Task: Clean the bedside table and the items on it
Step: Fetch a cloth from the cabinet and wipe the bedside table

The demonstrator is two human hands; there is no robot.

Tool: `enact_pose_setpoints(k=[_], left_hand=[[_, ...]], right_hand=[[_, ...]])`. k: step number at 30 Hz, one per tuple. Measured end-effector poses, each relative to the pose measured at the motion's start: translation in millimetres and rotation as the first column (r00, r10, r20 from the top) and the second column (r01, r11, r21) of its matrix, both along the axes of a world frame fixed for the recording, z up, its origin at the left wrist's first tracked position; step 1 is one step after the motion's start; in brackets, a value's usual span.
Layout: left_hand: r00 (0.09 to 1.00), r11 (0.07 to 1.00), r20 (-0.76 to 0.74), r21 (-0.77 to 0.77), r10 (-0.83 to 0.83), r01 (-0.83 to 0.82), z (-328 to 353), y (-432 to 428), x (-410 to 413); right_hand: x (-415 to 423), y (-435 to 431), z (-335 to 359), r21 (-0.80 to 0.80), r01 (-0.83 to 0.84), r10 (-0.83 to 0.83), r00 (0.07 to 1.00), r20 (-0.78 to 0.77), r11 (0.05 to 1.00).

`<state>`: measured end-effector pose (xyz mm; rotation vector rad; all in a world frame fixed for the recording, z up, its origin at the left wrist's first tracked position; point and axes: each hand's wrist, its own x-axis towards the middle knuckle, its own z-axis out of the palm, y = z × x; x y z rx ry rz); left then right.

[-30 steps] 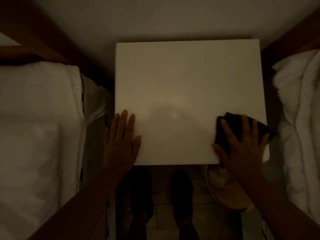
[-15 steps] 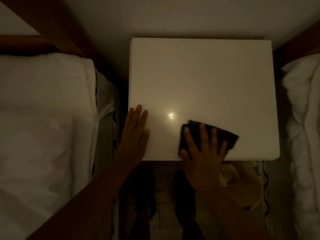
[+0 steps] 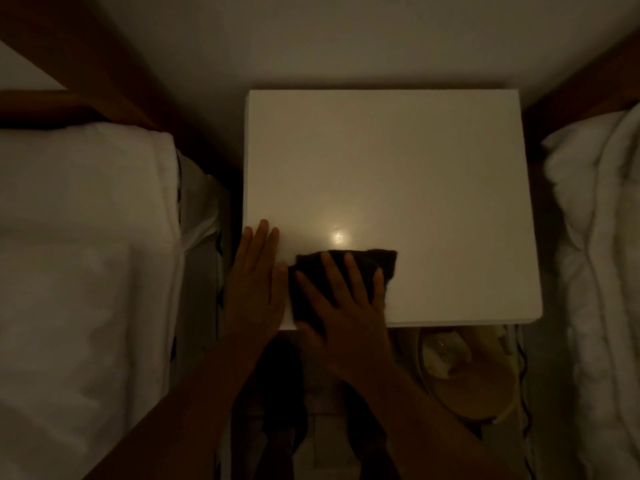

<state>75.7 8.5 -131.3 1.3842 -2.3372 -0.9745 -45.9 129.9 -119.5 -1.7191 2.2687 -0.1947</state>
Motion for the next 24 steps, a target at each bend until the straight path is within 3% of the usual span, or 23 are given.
enact_pose_setpoints(k=[3,5,8,12,18,21,24], left_hand=[[0.979,0.988,0.202,-0.145,-0.020,0.050,1,6,-6],[0.928,0.985,0.373,-0.157,-0.011,0.075,3,11,-11],[0.866,0.990,0.499,-0.137,0.040,0.034,5,22,-23],[0.823,0.994,0.563,-0.107,0.080,-0.024,8,28,-38],[0.780,0.996,0.621,-0.090,0.077,-0.026,17,31,-45],[0.784,0.999,0.619,-0.022,0.049,-0.045,23,35,-46],[0.820,0.996,0.573,0.076,-0.003,-0.049,36,44,-40]], right_hand=[[-65,37,-1,0.073,0.030,-0.024,0.996,-0.088,0.997],[-107,56,1,0.144,0.082,-0.064,0.990,-0.125,0.986],[-154,76,10,0.226,0.188,-0.158,0.977,-0.145,0.956],[-186,90,19,0.190,0.350,-0.331,0.936,-0.122,0.917],[-215,108,30,0.000,0.541,-0.540,0.839,0.066,0.841],[-219,127,38,0.088,0.571,-0.573,0.819,-0.005,0.816],[-210,138,55,0.157,0.589,-0.608,0.784,0.127,0.792]])
